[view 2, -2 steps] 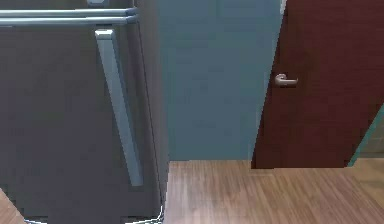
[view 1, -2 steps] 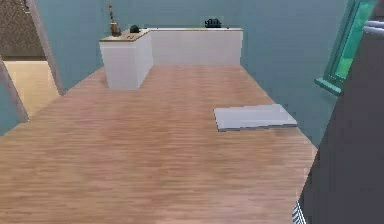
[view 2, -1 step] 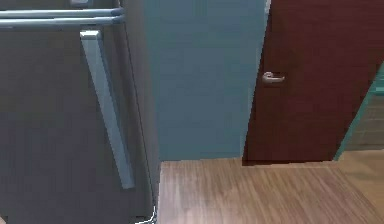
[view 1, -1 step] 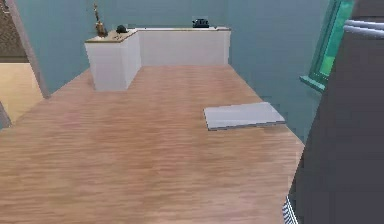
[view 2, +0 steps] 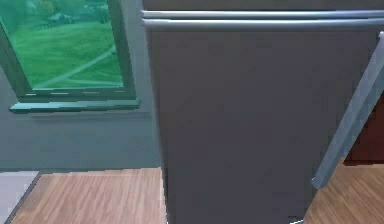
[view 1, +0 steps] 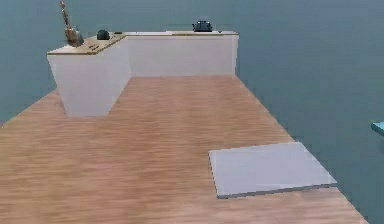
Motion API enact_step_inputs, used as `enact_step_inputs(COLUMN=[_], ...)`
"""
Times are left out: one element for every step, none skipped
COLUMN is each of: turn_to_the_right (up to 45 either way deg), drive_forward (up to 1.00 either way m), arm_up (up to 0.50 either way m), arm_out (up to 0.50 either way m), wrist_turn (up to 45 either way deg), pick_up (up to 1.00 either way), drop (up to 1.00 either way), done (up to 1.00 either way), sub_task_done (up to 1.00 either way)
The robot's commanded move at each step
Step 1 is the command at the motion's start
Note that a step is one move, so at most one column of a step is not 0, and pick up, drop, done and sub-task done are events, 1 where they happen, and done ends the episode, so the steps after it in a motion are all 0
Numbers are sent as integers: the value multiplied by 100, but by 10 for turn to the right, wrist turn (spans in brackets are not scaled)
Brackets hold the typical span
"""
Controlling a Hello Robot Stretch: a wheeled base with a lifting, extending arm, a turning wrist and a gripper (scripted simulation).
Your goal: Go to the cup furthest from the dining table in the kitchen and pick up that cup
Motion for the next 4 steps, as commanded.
enact_step_inputs(turn_to_the_right=[60, 0, -30, 0], drive_forward=[0, 35, 0, 100], arm_up=[0, 0, 0, 0], arm_out=[0, 0, 0, 0], wrist_turn=[0, 0, 0, 0], pick_up=[0, 0, 0, 0], drop=[0, 0, 0, 0], done=[0, 0, 0, 0], sub_task_done=[0, 0, 0, 0])
